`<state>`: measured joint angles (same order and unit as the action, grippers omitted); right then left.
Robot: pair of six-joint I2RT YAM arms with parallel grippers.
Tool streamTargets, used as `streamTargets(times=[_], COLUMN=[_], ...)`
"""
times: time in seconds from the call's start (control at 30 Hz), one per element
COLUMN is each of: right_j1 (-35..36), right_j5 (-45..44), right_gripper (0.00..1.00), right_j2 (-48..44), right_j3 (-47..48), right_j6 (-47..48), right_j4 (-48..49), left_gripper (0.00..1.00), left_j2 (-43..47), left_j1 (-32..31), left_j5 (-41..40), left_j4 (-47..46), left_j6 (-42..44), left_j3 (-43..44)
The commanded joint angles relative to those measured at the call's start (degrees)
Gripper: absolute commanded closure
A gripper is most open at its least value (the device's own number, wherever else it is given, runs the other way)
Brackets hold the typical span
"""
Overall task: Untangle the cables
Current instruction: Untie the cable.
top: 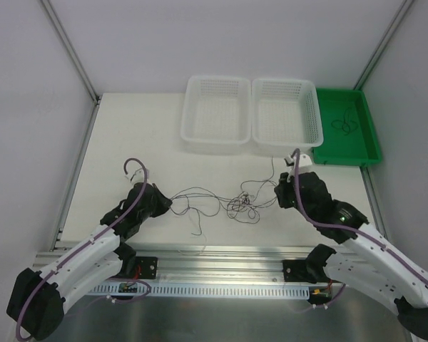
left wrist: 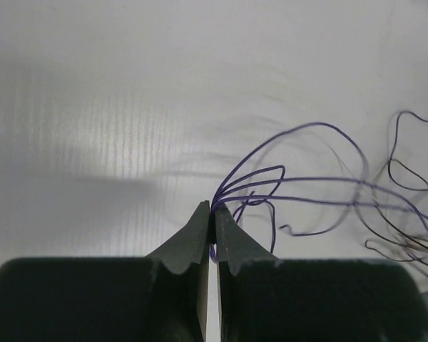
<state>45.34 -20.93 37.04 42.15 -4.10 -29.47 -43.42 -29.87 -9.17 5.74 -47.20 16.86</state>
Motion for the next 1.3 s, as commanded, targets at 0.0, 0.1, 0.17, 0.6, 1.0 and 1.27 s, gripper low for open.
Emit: streamTargets(times=[0.0, 0.1, 0.17, 0.6, 1.0, 1.27], right_j1=[-0.3, 0.2, 0.9, 8.6, 9.2, 8.3], right_j5=[9.8, 19.2, 20.4, 30.3, 17.5, 11.7], right_gripper=[0.82, 0.61, 0.48, 0.33, 0.34, 0.35], right_j2=[6.1, 10.0, 11.9, 30.1, 42.7, 44.9], right_j3=[2.4, 2.5, 3.7, 9.5, 7.9, 5.1], right_j6=[1.5, 1.8, 2.3, 6.1, 2.7, 0.6], right_j4=[-0.8, 4.0, 5.3, 13.6, 15.1, 15.6], left_gripper=[1.0, 1.0, 1.0, 0.36, 0.26, 0.41], left_j2=[2.4, 1.0, -0.4, 4.7, -3.9, -17.9], left_j1=[0.6, 0.7, 0.5, -0.7, -2.7, -10.6], left_j5=[5.3, 12.7, 16.2, 18.7, 16.0, 5.7], left_j4=[3.8, 4.0, 4.0, 5.7, 6.8, 6.9], left_j6=[4.5, 5.6, 6.0, 6.3, 6.1, 5.0], left_j3=[2.2, 4.2, 4.9, 6.9, 7.8, 12.5])
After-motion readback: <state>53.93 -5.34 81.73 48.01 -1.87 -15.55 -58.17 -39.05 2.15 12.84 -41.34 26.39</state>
